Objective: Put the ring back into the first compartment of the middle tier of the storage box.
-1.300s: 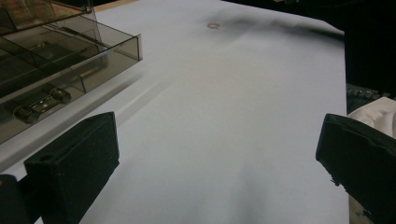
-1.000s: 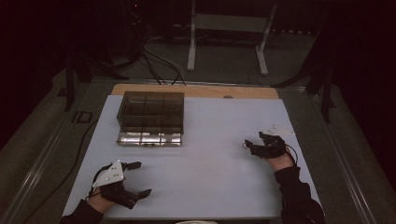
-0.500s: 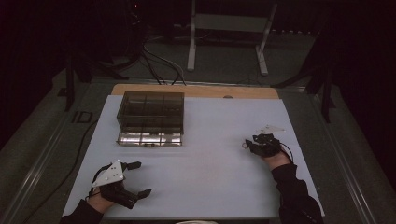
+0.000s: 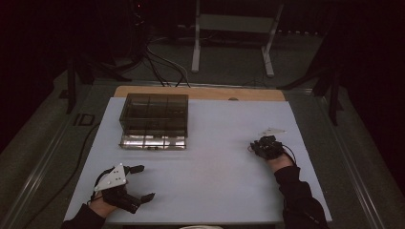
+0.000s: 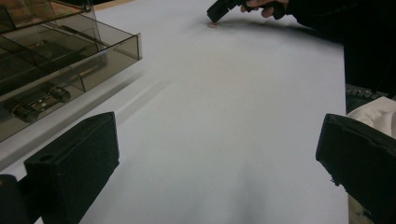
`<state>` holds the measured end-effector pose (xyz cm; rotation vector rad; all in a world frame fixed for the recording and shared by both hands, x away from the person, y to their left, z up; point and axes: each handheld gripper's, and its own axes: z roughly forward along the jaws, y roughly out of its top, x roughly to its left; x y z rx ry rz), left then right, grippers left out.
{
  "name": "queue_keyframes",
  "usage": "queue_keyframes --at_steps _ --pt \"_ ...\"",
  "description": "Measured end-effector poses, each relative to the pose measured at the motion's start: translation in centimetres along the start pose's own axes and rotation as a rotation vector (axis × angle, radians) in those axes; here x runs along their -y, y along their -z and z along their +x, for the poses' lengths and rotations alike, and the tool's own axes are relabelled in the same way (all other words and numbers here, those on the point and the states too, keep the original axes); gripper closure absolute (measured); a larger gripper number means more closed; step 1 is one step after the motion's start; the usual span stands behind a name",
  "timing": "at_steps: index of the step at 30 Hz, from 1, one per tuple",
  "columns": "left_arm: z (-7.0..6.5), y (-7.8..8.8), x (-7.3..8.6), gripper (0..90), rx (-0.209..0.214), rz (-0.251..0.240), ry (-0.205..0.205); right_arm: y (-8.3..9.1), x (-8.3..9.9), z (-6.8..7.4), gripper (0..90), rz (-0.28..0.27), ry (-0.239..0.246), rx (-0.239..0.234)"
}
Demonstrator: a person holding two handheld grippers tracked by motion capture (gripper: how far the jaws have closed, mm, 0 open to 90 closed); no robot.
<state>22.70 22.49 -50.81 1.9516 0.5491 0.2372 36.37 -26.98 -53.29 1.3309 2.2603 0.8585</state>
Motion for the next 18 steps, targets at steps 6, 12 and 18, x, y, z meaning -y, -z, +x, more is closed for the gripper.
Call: queue_keyframes --at_steps 6,12,18 --pt "-0.03 -0.01 0.01 0.9 0.000 0.002 0.000 -0.53 -0.01 0.15 80.1 0.019 0.013 -0.010" --pt "-0.01 -0.02 0.01 0.9 0.000 0.003 0.000 -0.59 -0.11 0.33 85.0 0.025 0.039 -0.014" --pt "-0.02 -0.05 0.03 0.9 -0.003 0.007 -0.001 -0.61 -0.12 0.23 86.2 0.028 0.038 -0.025"
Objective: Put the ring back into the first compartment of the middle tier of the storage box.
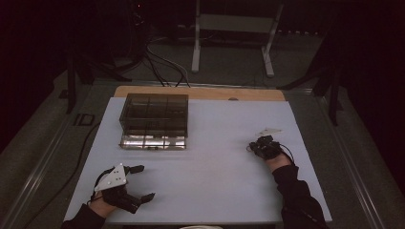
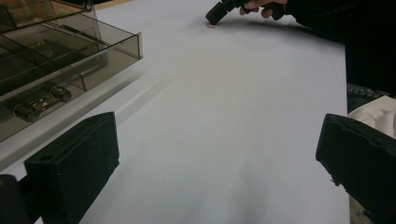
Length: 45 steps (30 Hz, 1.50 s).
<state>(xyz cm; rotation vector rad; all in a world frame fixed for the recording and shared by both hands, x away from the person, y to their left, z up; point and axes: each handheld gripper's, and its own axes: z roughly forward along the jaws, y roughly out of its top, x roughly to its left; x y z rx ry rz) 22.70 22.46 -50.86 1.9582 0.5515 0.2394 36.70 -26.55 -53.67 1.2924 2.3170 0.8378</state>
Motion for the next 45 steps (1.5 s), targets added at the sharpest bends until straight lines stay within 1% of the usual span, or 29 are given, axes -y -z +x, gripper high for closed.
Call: queue_keyframes --at_steps 2,7,8,11,13,19,26,35,45 --pt "0.0 0.0 0.0 0.9 0.001 -0.002 0.002 0.0 0.0 0.1 86.6 -0.003 0.012 0.003" --pt "0.0 0.0 0.0 0.9 0.001 -0.001 0.000 0.0 0.0 0.1 87.0 -0.003 0.024 0.004" --pt "0.0 0.0 0.0 0.9 -0.001 -0.002 -0.001 0.1 0.0 0.0 87.0 -0.002 0.021 -0.005" --pt "0.0 0.0 0.0 0.9 -0.001 -0.004 0.003 0.3 0.0 -0.1 87.0 -0.008 0.013 -0.001" --pt "0.0 0.0 0.0 0.9 0.001 -0.005 0.005 0.7 -0.1 -0.3 87.0 -0.025 -0.004 0.000" --pt "0.0 0.1 -0.1 0.9 0.001 -0.007 0.006 0.8 -0.1 -0.5 87.0 -0.023 -0.018 -0.001" --pt "0.0 0.0 0.0 0.9 0.001 -0.006 0.006 1.2 -0.4 -0.2 87.0 -0.032 -0.020 -0.003" --pt "0.1 0.0 0.0 0.9 0.002 -0.006 0.008 1.5 -0.5 0.1 87.0 -0.030 -0.015 -0.010" --pt "0.1 -0.1 0.0 0.9 0.000 -0.002 0.008 2.1 -0.7 0.4 87.0 -0.035 -0.012 -0.007"
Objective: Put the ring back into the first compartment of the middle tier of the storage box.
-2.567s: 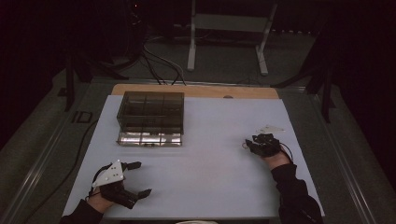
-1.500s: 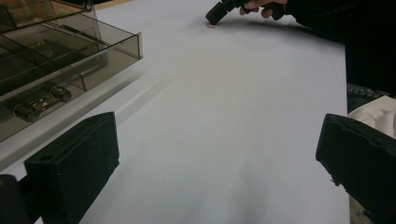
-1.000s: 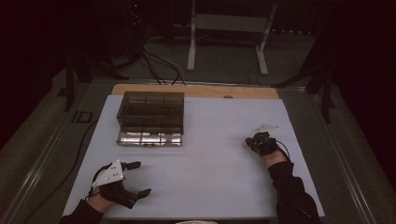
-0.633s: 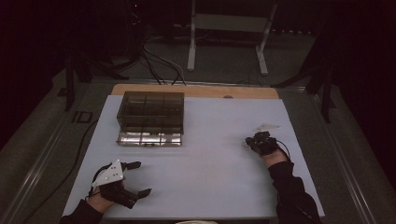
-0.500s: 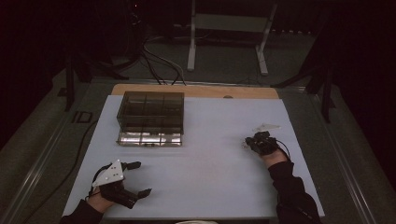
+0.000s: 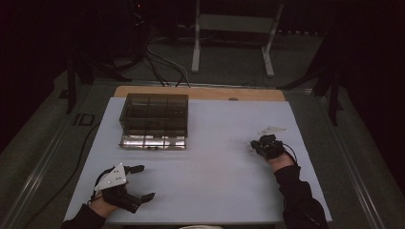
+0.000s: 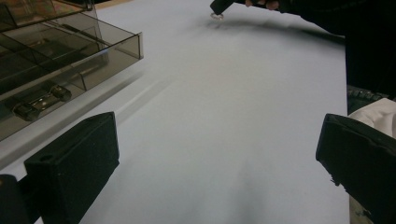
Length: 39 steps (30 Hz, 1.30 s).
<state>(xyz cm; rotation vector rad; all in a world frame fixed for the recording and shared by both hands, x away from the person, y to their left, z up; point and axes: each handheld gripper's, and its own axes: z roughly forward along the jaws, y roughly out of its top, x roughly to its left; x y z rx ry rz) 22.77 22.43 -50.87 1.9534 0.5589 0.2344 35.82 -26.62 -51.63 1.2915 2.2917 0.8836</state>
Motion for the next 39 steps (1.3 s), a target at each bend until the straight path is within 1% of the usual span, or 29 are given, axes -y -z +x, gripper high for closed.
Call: queue_keyframes --at_steps 5,13,21,33,39 --pt "0.0 0.0 0.0 0.9 -0.001 0.000 0.000 0.2 -0.2 0.0 87.0 -0.004 -0.002 -0.001" --pt "0.0 0.0 0.0 0.9 -0.002 -0.002 0.002 0.4 -0.5 0.4 87.0 -0.005 0.008 -0.004" --pt "0.0 0.0 0.0 0.9 0.000 -0.002 0.003 0.5 -1.3 1.0 87.0 -0.011 0.019 -0.012" --pt "0.0 0.0 0.0 0.9 0.001 -0.003 0.003 0.5 -2.0 1.6 87.0 -0.012 0.036 -0.023" --pt "0.0 0.0 0.0 0.9 0.000 -0.001 0.003 0.6 -2.8 2.1 87.0 -0.021 0.048 -0.030"
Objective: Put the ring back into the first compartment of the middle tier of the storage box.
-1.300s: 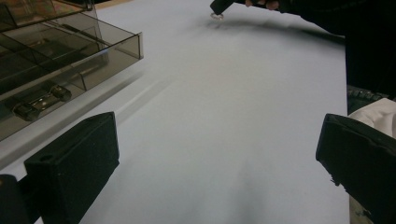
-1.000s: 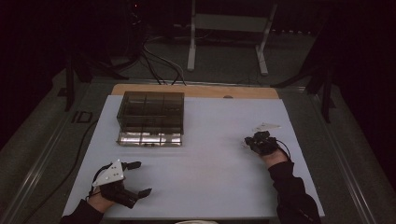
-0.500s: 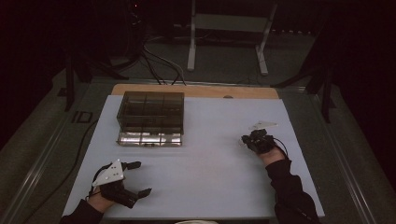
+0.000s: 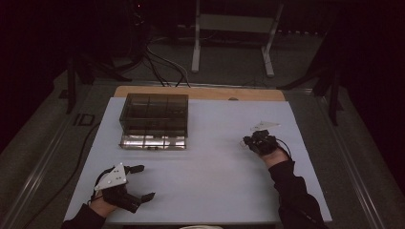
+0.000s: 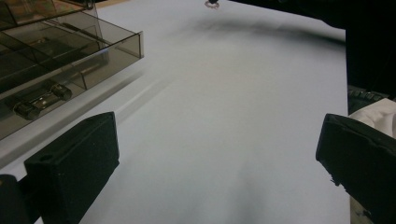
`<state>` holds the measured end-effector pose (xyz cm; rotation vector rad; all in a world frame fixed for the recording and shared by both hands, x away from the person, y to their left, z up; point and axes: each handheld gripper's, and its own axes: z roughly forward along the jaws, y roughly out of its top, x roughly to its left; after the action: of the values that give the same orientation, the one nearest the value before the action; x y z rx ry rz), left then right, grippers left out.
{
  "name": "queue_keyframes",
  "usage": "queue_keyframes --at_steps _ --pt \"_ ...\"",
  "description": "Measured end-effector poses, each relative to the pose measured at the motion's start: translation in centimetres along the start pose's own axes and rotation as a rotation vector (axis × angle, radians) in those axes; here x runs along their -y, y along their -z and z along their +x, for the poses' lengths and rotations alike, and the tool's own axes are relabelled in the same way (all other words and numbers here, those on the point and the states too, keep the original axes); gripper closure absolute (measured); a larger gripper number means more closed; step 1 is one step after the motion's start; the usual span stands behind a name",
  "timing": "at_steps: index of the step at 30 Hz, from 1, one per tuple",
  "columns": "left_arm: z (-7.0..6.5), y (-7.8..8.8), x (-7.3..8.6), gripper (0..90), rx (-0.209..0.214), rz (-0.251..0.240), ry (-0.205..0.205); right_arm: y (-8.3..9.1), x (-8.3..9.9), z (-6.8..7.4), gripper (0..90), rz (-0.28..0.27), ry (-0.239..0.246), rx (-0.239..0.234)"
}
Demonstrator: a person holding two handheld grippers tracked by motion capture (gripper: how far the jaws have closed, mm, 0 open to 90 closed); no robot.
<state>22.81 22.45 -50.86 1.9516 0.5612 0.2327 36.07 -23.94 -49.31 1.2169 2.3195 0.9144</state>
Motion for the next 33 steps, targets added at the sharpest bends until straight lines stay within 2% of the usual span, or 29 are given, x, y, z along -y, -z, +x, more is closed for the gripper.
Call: queue_keyframes --at_steps 33 --pt "0.0 0.0 0.0 0.9 0.002 -0.001 0.002 0.0 -3.6 2.5 87.0 -0.041 0.059 -0.034"
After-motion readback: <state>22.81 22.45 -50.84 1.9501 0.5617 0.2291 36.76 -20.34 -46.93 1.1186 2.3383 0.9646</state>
